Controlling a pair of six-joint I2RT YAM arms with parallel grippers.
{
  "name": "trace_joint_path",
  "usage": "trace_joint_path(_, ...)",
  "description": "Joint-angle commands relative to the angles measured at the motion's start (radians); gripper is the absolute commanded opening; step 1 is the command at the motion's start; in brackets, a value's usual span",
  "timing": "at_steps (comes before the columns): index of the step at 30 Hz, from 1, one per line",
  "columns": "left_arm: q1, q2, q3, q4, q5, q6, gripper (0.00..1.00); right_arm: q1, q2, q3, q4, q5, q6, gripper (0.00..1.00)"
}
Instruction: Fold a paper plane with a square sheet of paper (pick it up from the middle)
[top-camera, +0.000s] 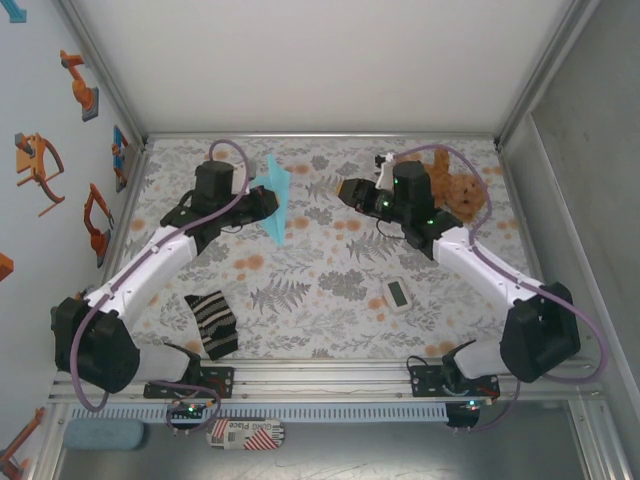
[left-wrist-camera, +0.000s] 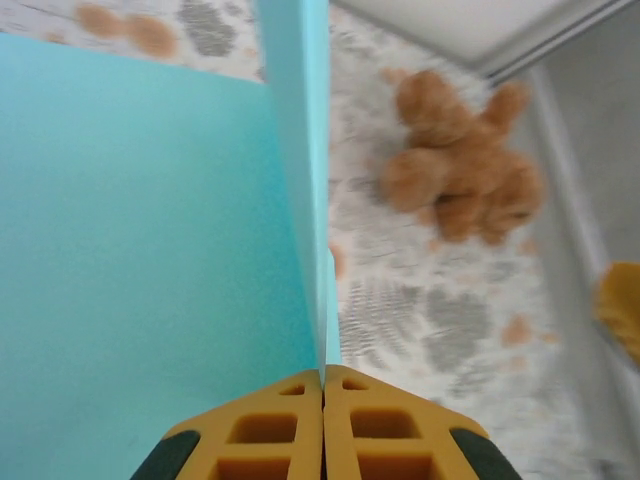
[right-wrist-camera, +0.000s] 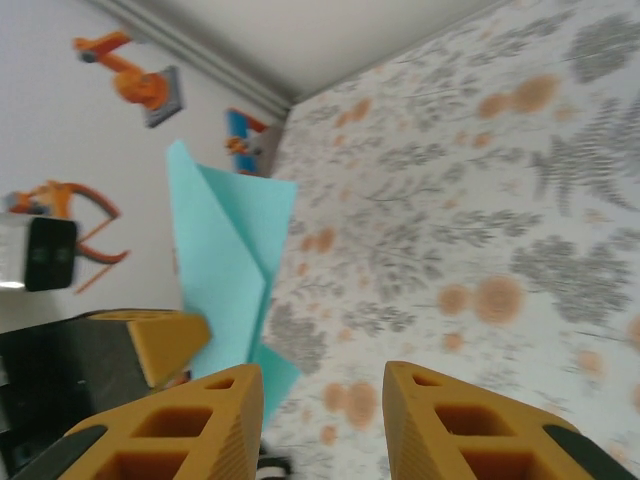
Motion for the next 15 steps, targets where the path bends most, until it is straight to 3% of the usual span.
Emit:
trace_joint_path(1,-0.068,0.102,0.097,-0.367,-0.451,0.191,0.07,-0.001,-0.049,0.03,-0.21,0.172,-0.127,0.36)
trace_joint_path(4,-0.126,0.223,0.185,-0.485,-0.68,0.206,0.08,-0.001,-0.08,0.014,-0.244,0.234,-0.139,0.36)
trace_joint_path(6,-0.15,0.295,0.226,-0.524,-0.77,0.206,0.07,-0.001,-0.095,0.003,-0.259,0.264,-0.143,0.36)
trace_joint_path(15,-0.213,0.62,0.374,-0.616,-1.021,0.191,0.06,-0.001,-0.117,-0.028,-0.302,0.335,-0.141,0.35)
